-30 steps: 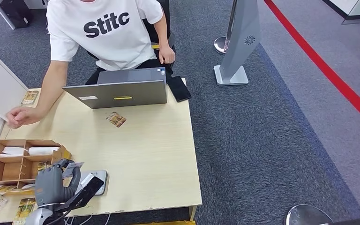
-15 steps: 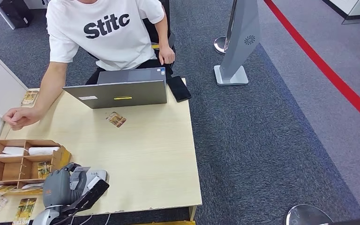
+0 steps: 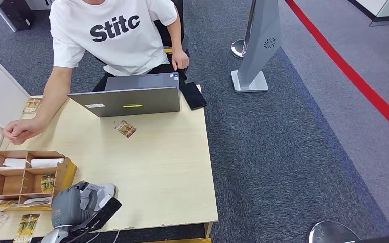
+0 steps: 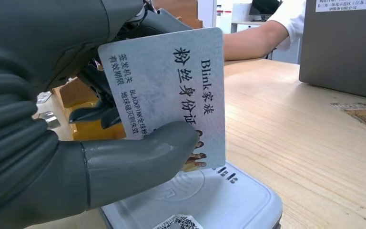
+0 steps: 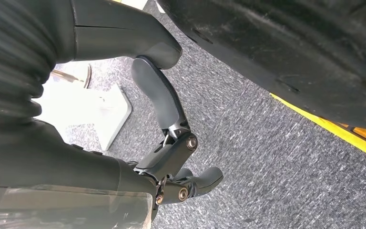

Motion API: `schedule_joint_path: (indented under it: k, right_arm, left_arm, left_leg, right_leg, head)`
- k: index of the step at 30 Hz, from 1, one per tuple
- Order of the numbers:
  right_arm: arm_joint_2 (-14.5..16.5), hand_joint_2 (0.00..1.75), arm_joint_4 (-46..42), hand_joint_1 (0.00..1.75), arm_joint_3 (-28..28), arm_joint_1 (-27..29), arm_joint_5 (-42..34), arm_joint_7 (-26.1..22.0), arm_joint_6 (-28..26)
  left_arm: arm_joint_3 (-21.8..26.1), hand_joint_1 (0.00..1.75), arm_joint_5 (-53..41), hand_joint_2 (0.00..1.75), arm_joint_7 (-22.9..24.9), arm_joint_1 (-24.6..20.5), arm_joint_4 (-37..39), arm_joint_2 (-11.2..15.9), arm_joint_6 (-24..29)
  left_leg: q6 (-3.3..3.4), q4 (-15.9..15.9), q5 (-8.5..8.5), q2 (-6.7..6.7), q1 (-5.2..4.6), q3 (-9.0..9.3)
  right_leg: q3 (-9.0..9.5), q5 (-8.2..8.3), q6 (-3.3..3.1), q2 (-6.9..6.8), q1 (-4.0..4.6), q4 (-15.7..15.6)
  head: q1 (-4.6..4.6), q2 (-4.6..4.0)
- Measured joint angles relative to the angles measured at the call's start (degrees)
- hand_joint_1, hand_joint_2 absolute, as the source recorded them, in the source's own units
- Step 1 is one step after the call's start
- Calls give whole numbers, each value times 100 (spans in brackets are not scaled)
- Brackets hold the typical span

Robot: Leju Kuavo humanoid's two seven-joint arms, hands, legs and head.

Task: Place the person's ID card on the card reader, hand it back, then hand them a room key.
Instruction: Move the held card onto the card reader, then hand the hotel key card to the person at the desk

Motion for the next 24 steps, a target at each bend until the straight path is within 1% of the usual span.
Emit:
schedule_joint_path:
  k: [13, 18, 21, 24]
  right_arm:
    - [0, 175, 0, 0, 2, 0, -1, -7, 2]
    - [0, 175, 0, 0, 8, 0, 4, -19, 1]
    - [0, 175, 0, 0, 10, 0, 5, -35, 1]
    - [0, 175, 0, 0, 14, -2, 10, -44, 1]
  left_arm:
    - [0, 175, -12, 175, -8, -9, 46, 2, 34]
    - [-2, 175, -93, 175, -39, -67, -95, 52, 81]
    - [-4, 175, -200, 175, -69, -217, -319, 141, 109]
    - [-4, 175, -305, 175, -55, -572, -620, 300, 85]
  left_leg:
    - [0, 0, 0, 0, 0, 2]
    - [-1, 0, 2, 0, 1, 3]
    - [-2, 1, 6, -3, 1, 2]
    - [0, 1, 11, -7, 2, 1]
  right_leg:
    - [2, 0, 0, 0, 0, 0]
    - [0, 1, 0, 0, 0, 0]
    - [0, 1, 0, -2, 1, 0]
    - [-1, 5, -1, -6, 1, 1]
  head:
    - [1, 1]
    - [1, 0]
    - [1, 0]
    - [1, 0]
